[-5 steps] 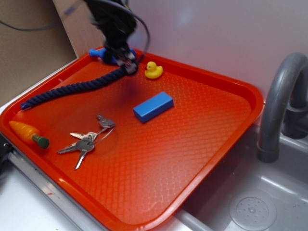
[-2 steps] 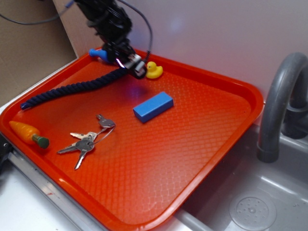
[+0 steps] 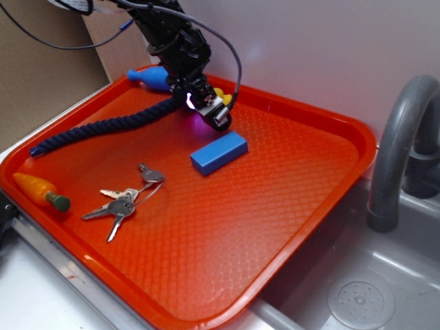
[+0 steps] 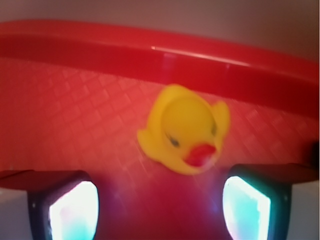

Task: Grab the yellow duck.

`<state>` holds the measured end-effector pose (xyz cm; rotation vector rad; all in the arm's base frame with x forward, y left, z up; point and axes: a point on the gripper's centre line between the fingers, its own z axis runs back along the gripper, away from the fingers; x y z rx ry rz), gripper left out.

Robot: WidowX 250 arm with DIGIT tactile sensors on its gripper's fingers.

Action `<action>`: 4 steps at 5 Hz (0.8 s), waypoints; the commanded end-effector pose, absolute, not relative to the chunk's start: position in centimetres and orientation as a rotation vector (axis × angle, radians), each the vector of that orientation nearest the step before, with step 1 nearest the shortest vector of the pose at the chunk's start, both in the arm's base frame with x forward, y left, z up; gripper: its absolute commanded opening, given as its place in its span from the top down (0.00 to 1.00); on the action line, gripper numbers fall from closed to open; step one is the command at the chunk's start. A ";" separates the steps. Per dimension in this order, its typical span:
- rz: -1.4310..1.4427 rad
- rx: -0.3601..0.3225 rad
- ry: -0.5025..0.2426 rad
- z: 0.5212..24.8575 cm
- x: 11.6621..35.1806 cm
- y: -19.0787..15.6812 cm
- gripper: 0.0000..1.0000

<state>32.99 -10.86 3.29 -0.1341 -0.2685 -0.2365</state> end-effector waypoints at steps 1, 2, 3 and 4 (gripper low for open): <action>-0.257 -0.119 -0.326 4.5 35.7 -12.4 0.00; -0.257 -0.071 -0.323 4.2 36.5 -11.7 0.00; -0.237 -0.062 -0.342 4.3 37.1 -11.2 0.00; -0.180 -0.030 -0.387 4.3 37.2 -10.9 1.00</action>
